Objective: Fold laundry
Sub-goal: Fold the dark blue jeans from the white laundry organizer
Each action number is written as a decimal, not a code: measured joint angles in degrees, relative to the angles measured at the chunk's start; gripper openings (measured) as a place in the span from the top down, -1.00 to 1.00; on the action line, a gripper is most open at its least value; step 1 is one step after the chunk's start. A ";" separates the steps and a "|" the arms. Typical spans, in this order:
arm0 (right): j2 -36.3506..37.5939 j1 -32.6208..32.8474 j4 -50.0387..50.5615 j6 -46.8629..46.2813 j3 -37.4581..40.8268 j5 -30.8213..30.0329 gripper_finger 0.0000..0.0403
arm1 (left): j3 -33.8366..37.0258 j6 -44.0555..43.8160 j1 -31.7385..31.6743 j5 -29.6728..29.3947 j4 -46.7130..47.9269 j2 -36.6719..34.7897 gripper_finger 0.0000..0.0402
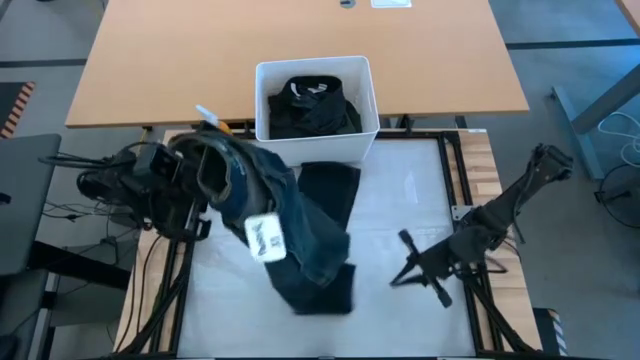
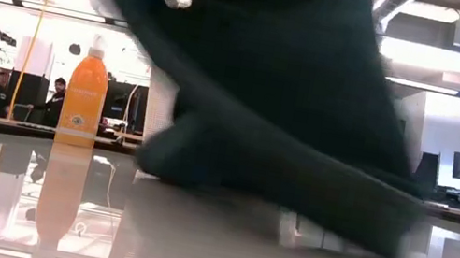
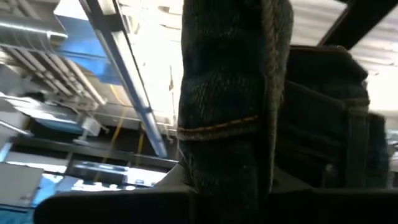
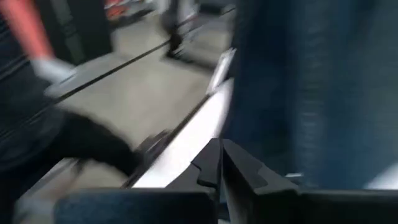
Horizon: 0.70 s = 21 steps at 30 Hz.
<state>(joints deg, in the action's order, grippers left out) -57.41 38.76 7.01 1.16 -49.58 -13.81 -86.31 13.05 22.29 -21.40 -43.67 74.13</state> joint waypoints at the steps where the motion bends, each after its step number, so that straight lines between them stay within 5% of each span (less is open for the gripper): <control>1: 0.25 -0.02 -0.93 0.53 -0.07 -1.49 0.86 | -2.00 0.18 -0.44 -0.48 1.71 0.79 0.88; 7: -2.03 -1.26 -3.49 3.72 -0.03 -2.00 0.84 | -14.69 0.98 -3.03 -4.71 9.90 6.58 0.87; 14: -5.21 -4.32 -12.64 11.31 -0.03 -3.29 0.37 | -30.51 -0.20 -5.38 -6.27 20.36 12.49 0.86; 21: -4.65 -6.93 -14.71 19.32 -1.52 -21.04 0.24 | -36.11 -0.25 -5.31 -5.76 25.60 17.50 0.86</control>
<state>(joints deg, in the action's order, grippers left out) -62.06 31.83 -7.70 20.48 -51.10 -34.86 -122.43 12.80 16.97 -27.17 -18.08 91.63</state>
